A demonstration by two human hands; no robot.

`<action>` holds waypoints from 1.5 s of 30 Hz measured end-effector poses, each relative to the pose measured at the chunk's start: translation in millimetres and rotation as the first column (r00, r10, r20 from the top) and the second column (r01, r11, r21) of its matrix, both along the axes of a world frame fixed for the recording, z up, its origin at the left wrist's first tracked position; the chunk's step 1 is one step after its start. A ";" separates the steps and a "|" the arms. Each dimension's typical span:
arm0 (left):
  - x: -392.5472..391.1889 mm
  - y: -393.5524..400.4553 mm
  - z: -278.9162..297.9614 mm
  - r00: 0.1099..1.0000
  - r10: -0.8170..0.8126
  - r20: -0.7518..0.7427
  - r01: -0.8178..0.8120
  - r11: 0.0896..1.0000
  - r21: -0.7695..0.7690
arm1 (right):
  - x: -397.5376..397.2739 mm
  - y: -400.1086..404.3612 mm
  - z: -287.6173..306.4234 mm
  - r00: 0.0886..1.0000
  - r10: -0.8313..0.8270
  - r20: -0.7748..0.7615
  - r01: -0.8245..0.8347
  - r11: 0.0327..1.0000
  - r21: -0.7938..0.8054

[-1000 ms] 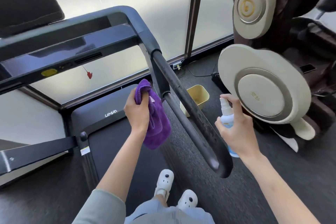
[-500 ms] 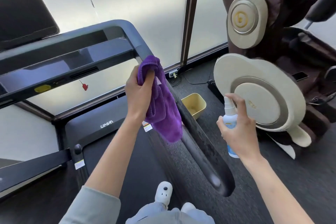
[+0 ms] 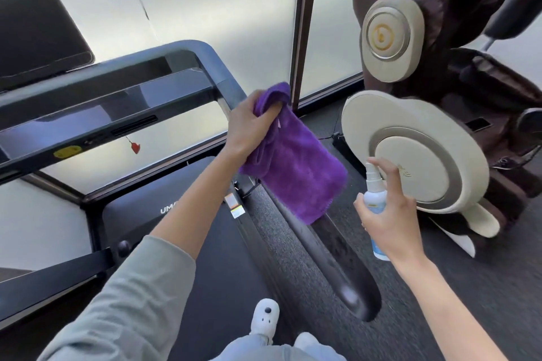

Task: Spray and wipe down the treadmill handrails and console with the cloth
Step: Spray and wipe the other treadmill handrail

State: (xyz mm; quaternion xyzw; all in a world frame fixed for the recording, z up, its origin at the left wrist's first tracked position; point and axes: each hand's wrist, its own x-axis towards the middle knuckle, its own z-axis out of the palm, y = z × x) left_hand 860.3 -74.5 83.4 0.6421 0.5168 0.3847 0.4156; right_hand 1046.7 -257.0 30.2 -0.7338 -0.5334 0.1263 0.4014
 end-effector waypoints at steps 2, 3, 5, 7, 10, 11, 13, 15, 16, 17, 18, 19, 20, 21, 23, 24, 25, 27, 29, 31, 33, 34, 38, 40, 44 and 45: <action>0.3 -2.5 -26.2 0.977 -0.062 -0.202 0.074 0.996 0.049 | -2.8 0.0 -1.8 1.000 -0.011 0.008 0.011 1.000 -0.001; 2.2 -6.3 -37.7 0.956 -0.091 -0.279 0.114 0.991 0.066 | -3.3 -0.2 -3.0 1.000 -0.019 0.013 0.019 1.000 -0.003; 9.9 -18.0 -56.7 0.908 -0.122 -0.400 0.172 0.981 0.089 | -3.8 -0.8 -5.3 0.999 -0.034 0.022 0.034 0.999 0.002; 19.0 -32.3 -70.1 0.877 -0.114 -0.466 0.184 0.977 0.106 | -4.2 -1.5 -6.0 0.999 -0.037 0.018 0.037 0.999 0.006; 27.0 -55.2 -83.8 0.797 -0.086 -0.597 0.219 0.964 0.153 | -3.8 -1.8 -3.7 0.999 -0.048 0.004 0.048 0.999 0.002; 29.0 -61.2 -86.7 0.749 -0.100 -0.655 0.254 0.956 0.145 | -3.3 -1.8 -3.2 0.999 -0.053 0.005 0.053 0.999 0.001; 31.7 -70.8 -91.4 0.643 -0.188 -0.743 0.347 0.936 0.064 | -3.4 -1.7 -2.4 0.998 -0.062 -0.006 0.062 0.998 -0.002; 28.3 -69.7 -89.4 0.612 -0.299 -0.732 0.420 0.907 -0.019 | -4.3 -0.5 -2.3 0.998 -0.066 -0.022 0.066 0.998 0.000; 23.8 -63.4 -86.4 0.673 -0.329 -0.663 0.414 0.910 -0.031 | -5.0 0.2 -3.0 0.997 -0.067 -0.024 0.067 0.998 0.000; 18.2 -55.6 -84.0 0.748 -0.333 -0.574 0.397 0.918 -0.014 | -6.0 0.8 -3.5 0.998 -0.065 -0.024 0.065 0.998 0.002; 12.8 -49.0 -82.8 0.786 -0.315 -0.531 0.386 0.922 0.024 | -7.3 1.2 -4.1 0.998 -0.062 -0.023 0.062 0.998 0.003; 8.8 -45.0 -83.7 0.779 -0.287 -0.557 0.392 0.917 0.075 | -8.5 1.5 -5.2 0.998 -0.059 -0.023 0.059 0.998 0.001; 6.7 -44.3 -86.3 0.745 -0.257 -0.616 0.403 0.909 0.109 | -9.7 1.8 -6.4 0.998 -0.059 -0.028 0.059 0.998 -0.006; 6.5 -46.3 -90.2 0.703 -0.228 -0.673 0.406 0.906 0.116 | -10.8 1.9 -7.7 0.998 -0.062 -0.034 0.061 0.998 -0.014; 11.0 -55.1 -96.6 0.659 -0.175 -0.732 0.358 0.928 0.099 | -13.2 2.2 -9.4 0.997 -0.067 -0.038 0.066 0.998 -0.015; 13.5 -58.7 -98.9 0.668 -0.150 -0.729 0.327 0.939 0.106 | -14.1 2.2 -9.6 0.997 -0.069 -0.035 0.068 0.998 -0.013; 15.5 -59.5 -99.8 0.698 -0.127 -0.705 0.300 0.946 0.127 | -14.9 2.4 -9.8 0.997 -0.070 -0.032 0.070 0.997 -0.013; 17.1 -54.0 -95.3 0.789 -0.109 -0.605 0.264 0.949 0.173 | -14.5 2.4 -10.3 0.997 -0.070 -0.032 0.069 0.997 -0.015; 14.4 -48.2 -88.1 0.862 -0.139 -0.488 0.262 0.946 0.192 | -12.9 1.5 -10.9 0.996 -0.069 -0.047 0.069 0.997 -0.018; 8.3 -44.4 -82.1 0.919 -0.109 -0.378 0.212 0.947 0.242 | -11.1 0.4 -10.7 0.995 -0.080 -0.060 0.079 0.997 -0.023; 1.9 -41.6 -81.5 0.931 -0.045 -0.362 0.147 0.954 0.260 | -8.4 -0.7 -10.7 0.994 -0.093 -0.058 0.092 0.996 -0.017; 1.2 -41.6 -83.6 0.898 -0.033 -0.439 0.151 0.960 0.235 | -7.1 -1.5 -11.4 0.994 -0.097 -0.052 0.096 0.995 -0.017; 23.3 -59.8 -98.5 0.738 -0.058 -0.673 0.113 0.993 0.038 | -6.4 -4.9 -14.6 0.994 -0.089 -0.058 0.087 0.995 -0.044; 42.0 -71.9 -106.6 0.705 -0.027 -0.709 0.072 0.997 0.033 | -7.9 -5.0 -15.4 0.995 -0.079 -0.058 0.076 0.996 -0.041; 51.9 -75.3 -118.1 0.815 0.096 -0.571 -0.093 0.995 0.034 | -9.8 0.8 -16.9 0.997 -0.049 -0.055 0.046 0.998 -0.046; 51.4 -73.1 -119.3 0.845 0.123 -0.521 -0.126 0.992 0.030 | -9.8 2.3 -17.1 0.997 -0.045 -0.058 0.043 0.998 -0.044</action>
